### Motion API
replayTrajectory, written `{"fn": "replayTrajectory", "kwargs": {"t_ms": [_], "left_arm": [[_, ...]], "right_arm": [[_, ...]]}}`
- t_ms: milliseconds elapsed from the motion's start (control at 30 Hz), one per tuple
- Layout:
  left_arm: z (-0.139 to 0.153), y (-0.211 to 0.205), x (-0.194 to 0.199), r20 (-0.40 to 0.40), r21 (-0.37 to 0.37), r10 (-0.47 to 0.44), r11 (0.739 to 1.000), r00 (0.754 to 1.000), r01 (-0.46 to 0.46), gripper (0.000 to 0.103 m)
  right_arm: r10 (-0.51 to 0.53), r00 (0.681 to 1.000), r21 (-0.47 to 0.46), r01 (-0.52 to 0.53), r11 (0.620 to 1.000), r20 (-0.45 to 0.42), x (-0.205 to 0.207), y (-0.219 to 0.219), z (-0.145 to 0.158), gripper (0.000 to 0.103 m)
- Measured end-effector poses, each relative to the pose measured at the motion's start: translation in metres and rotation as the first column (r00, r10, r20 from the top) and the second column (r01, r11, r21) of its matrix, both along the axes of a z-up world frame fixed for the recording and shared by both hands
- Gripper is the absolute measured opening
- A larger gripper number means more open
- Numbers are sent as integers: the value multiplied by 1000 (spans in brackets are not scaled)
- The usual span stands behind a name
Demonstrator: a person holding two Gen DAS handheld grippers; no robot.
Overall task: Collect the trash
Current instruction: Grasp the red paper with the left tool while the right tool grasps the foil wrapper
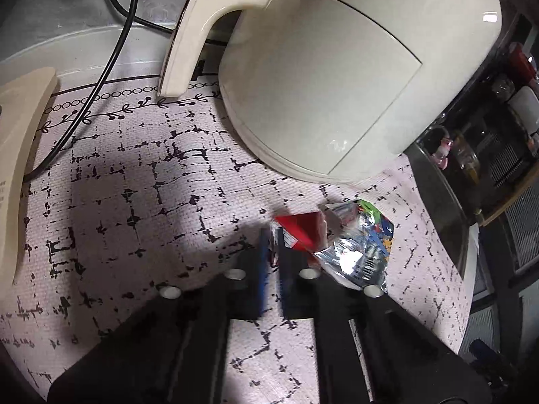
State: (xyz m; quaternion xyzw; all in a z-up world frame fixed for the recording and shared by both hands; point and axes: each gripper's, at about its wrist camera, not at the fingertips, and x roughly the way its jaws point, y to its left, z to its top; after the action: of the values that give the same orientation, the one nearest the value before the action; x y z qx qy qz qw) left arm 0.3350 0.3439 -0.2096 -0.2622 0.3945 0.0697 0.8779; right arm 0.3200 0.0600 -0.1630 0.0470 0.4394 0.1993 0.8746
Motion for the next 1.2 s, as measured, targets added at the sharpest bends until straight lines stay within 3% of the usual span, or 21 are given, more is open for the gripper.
{"fn": "replayTrajectory", "kwargs": {"t_ms": [367, 767, 833, 867, 900, 933, 967, 1200], "left_arm": [[23, 30, -43, 44, 12, 24, 1000, 999, -24, 4], [24, 56, -94, 48, 1, 91, 996, 995, -91, 4], [24, 58, -99, 48, 0, 101, 995, 994, -101, 4], [25, 59, -102, 49, -3, 105, 994, 993, -105, 4], [25, 58, -103, 50, -2, 106, 994, 993, -106, 4], [26, 57, -104, 51, 0, 105, 994, 993, -105, 4], [27, 55, -105, 53, 0, 101, 995, 993, -101, 4], [32, 24, -95, 68, -8, 49, 999, 996, -48, 4]], "right_arm": [[112, 993, 42, -111, 993, -29, 40, 77, -10, 68], [109, 983, 137, -89, 987, -150, 97, 114, -34, 68], [88, 975, 160, -56, 986, -202, 106, 113, -44, 61], [71, 977, 184, -34, 982, -203, 107, 110, -45, 46], [83, 972, 204, -37, 978, -221, 109, 109, -47, 14], [108, 961, 222, -50, 974, -255, 111, 109, -51, 7], [107, 960, 231, -46, 972, -259, 110, 105, -51, 3], [85, 974, 250, -31, 968, -208, 84, 60, -33, 2]]}}
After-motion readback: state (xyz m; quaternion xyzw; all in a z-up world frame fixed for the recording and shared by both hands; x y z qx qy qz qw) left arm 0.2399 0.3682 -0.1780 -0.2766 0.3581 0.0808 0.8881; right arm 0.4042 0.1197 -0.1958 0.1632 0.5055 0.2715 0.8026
